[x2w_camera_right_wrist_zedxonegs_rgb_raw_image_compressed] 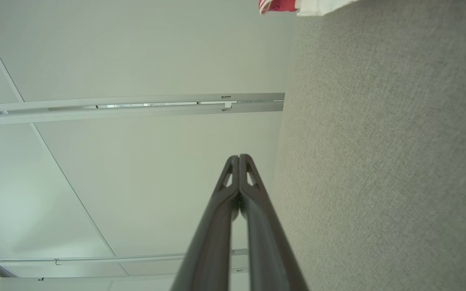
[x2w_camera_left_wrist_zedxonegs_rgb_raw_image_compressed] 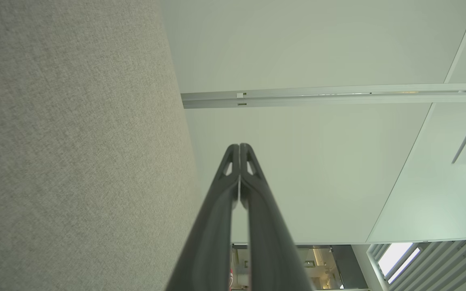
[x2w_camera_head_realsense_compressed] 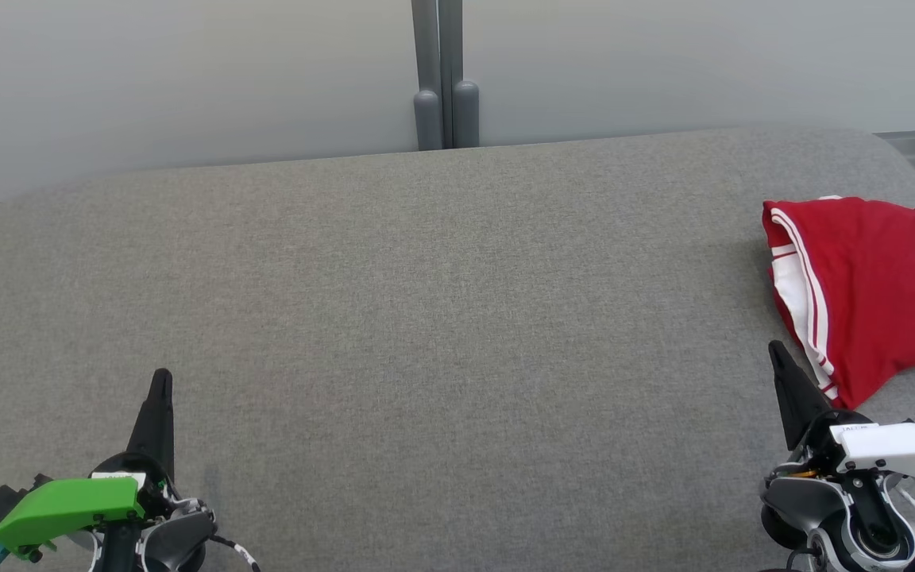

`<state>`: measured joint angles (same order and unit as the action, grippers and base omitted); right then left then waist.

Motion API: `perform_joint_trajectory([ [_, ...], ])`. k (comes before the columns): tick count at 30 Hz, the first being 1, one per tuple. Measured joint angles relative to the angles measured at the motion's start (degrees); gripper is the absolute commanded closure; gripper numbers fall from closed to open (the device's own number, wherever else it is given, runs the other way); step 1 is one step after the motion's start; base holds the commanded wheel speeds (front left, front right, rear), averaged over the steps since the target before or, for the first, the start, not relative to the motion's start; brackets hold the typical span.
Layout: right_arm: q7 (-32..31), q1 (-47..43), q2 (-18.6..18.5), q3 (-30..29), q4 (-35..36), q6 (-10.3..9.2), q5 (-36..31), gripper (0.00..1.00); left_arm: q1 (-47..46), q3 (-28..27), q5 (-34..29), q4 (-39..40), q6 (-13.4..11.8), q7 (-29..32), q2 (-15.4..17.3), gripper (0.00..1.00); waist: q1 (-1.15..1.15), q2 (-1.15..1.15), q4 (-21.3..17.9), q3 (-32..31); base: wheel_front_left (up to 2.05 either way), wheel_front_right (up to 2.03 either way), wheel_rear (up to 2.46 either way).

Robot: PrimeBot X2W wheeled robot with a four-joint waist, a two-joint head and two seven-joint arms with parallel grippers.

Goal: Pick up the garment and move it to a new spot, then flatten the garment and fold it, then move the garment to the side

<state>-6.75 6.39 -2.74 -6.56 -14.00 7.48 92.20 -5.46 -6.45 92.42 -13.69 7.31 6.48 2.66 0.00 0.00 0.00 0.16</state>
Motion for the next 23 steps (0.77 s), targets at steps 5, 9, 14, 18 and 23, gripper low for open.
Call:
perform_joint_trajectory([
  [5,0.0,0.0,0.0,0.0,0.0,0.0,0.0,1.0,0.0,0.0,0.0,0.0,0.0,0.0,0.0,1.0,0.0,0.0,0.0,0.0,0.0,0.0,0.0],
  [9,0.0,0.0,0.0,0.0,0.0,0.0,0.0,1.0,0.0,0.0,0.0,0.0,0.0,0.0,0.0,1.0,0.0,0.0,0.0,0.0,0.0,0.0,0.0],
  [14,0.0,0.0,0.0,0.0,0.0,0.0,0.0,1.0,0.0,0.0,0.0,0.0,0.0,0.0,0.0,1.0,0.0,0.0,0.0,0.0,0.0,0.0,0.0],
  [18,0.0,-0.01,0.0,0.0,0.0,0.0,0.0,1.0,0.0,0.0,0.0,0.0,0.0,0.0,0.0,1.0,0.0,0.0,0.0,0.0,0.0,0.0,0.0],
  [23,0.0,-0.01,0.0,0.0,0.0,0.0,0.0,1.0,-0.01,0.0,0.0,0.01,0.0,0.0,0.0,1.0,0.0,0.0,0.0,0.0,0.0,0.0,0.0],
])
